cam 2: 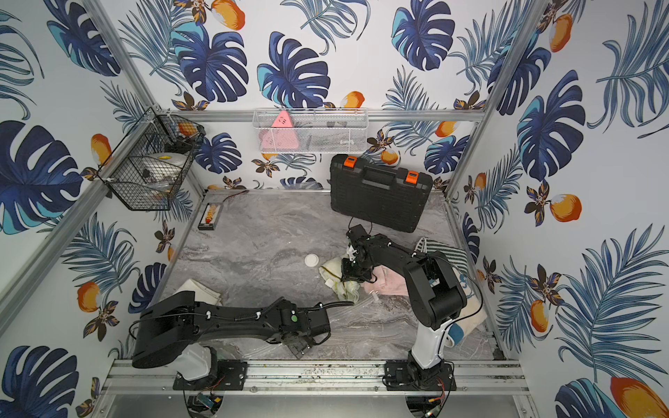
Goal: Place the folded towel into the vacuum bag
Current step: Open the vacuum bag at the center of the board, then place the towel in the vacuum bag.
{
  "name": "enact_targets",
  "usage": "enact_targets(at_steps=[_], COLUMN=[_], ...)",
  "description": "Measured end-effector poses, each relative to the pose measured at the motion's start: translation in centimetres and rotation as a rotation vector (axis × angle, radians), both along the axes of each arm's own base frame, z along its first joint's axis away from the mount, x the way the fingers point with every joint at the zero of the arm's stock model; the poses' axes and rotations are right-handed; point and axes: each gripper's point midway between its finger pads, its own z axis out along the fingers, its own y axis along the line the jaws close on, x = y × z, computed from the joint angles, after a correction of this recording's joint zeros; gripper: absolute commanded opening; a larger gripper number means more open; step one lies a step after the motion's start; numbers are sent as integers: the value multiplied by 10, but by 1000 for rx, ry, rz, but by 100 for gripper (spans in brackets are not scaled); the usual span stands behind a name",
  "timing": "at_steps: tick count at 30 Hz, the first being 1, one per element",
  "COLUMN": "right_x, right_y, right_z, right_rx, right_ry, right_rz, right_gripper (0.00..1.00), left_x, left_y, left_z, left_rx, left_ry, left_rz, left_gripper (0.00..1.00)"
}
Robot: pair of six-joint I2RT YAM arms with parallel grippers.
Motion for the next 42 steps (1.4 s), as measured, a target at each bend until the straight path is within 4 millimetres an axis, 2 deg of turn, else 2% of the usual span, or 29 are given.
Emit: enact_targets(at_steps=[10, 16, 19, 22, 24, 27, 29, 32, 35, 37, 39, 41, 42], right_x=[1, 2, 4, 5, 4, 0, -16, -48, -80, -115, -154, -185, -193], right_y=[-2, -2, 0, -4, -7, -6, -7, -11, -5, 13, 31, 50, 56], right_z=[-4, -4, 1, 16, 42, 93, 116, 146, 175, 176, 165, 146, 134], right_rx=[-6, -8, -1, -17, -6, 67, 115, 181, 280, 321, 340, 346, 331], right_ry=[9, 10, 1, -30, -60, -150, -157, -146, -147, -118, -53, 15, 40], right_rz=[6, 13, 14, 5, -16, -20, -22, -14, 15, 85, 159, 209, 216], right_gripper=[14, 13, 11, 10, 9, 8, 7, 5, 4, 4, 4, 4, 3], left_x=[25, 27, 29, 33, 40, 54, 63, 70, 75, 79, 83, 86, 88], left_y=[22, 22, 16, 11, 10, 9, 8, 6, 4, 1, -4, -10, -12], left_z=[18, 23, 22, 21, 26, 47, 63, 75, 87, 99, 112, 126, 132], left_rx=[-47, -72, -94, -122, -159, -265, -344, -396, -427, -461, -498, -549, -567], left_ry=[-50, -53, -54, -63, -79, -117, -143, -163, -181, -202, -220, -243, -254], left_rz=[106, 119, 102, 87, 95, 128, 156, 167, 163, 167, 168, 181, 180], left_gripper=[66, 56, 38, 11, 0, 0, 0, 0, 0, 0, 0, 0, 0])
